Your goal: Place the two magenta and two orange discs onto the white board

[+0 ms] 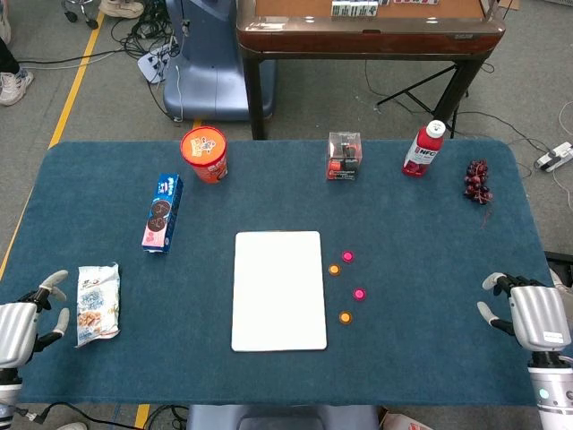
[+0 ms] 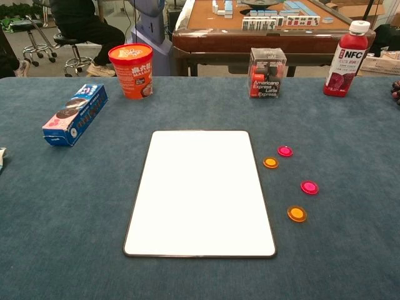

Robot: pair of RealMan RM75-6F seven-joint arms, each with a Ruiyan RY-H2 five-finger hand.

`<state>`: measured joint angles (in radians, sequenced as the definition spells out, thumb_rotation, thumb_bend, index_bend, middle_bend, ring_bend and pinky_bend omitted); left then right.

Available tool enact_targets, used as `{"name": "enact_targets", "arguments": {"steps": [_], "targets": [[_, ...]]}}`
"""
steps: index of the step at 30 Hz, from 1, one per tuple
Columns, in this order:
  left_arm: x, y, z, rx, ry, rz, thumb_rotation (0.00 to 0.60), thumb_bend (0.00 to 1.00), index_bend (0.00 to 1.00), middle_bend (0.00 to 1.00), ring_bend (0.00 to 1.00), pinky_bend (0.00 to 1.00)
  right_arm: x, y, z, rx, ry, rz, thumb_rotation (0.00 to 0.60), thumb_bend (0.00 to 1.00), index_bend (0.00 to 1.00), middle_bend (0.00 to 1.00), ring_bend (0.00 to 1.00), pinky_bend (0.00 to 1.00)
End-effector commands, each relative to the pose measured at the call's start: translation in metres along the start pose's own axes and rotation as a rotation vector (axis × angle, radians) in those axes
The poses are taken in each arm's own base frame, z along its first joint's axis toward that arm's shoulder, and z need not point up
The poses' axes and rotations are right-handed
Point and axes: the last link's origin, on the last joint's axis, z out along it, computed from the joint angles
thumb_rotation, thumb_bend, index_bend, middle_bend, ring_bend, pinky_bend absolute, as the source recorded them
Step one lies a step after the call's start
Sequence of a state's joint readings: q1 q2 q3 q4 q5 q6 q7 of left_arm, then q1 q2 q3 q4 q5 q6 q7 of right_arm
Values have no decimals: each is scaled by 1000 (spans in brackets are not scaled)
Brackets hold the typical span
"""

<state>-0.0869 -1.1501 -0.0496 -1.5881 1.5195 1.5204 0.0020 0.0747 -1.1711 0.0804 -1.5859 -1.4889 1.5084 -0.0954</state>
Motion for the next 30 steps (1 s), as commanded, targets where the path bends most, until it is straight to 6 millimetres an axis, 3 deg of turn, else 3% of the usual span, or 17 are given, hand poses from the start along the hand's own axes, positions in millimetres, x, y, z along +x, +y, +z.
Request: {"name": "enact_targets", "arguments": {"steps": [1,4,8,10,13,19,30], "targets": [[-1,-1,-2,4,-8,5,600,472,211,447,508,693,-2,-3,2,8,-13,7,600,195,494,614,631,697],[0,-4,-3,15,-13,4,600,472,211,445,507,693,-5,-10,9,31,-35,15,600,192,497,684,712,783],[-1,-7,-8,28,-16,2,600,471,211,440,507,693,-10,-29,20,88,-73,24,600,112,497,905,948,960],[-2,-9,-12,32,-25,10,600,472,211,440,507,693,-11,-39,25,115,-91,20,600,62,497,980,999,1000],[-4,-13,-16,44,-33,12,600,472,212,440,506,693,-14,-57,33,150,-116,7,600,11,497,1000,1000,1000],[-7,-18,-20,49,-35,7,600,472,217,439,506,693,-27,-96,52,218,-163,4,600,2,497,1000,1000,1000],[-10,-22,-23,58,-36,1,600,471,251,439,506,690,-66,-135,72,280,-299,-65,600,18,497,1000,1000,1000]]}}
